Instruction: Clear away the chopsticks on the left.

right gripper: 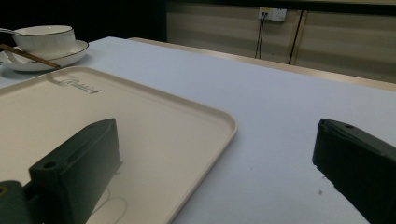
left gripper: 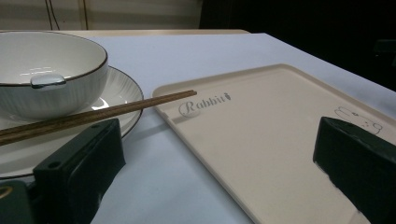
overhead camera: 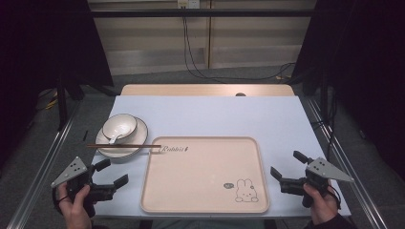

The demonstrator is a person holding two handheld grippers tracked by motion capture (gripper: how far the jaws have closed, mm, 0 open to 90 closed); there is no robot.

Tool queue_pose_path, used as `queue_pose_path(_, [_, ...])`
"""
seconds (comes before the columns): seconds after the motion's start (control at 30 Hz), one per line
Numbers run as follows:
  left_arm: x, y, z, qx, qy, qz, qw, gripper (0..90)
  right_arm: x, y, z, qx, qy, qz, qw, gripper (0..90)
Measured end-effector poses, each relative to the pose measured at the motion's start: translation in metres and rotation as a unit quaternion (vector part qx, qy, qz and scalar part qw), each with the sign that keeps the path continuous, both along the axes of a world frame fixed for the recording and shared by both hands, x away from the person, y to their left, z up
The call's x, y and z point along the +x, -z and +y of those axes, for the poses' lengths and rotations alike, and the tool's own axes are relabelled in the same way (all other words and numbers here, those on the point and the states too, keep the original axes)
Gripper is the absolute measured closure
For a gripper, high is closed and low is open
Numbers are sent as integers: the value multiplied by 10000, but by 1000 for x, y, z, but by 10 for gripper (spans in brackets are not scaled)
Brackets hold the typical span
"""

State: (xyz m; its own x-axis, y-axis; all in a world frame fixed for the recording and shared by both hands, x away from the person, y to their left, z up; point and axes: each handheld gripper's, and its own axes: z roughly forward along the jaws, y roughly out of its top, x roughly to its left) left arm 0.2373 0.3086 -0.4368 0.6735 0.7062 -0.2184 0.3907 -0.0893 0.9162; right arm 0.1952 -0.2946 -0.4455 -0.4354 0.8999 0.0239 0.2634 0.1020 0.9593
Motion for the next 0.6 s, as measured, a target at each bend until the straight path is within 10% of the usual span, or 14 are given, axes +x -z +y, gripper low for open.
queue_pose_path(0.6, [-4, -4, 14, 87, 113, 76, 9999, 17, 5, 2, 4, 4, -133, 113, 9998, 7])
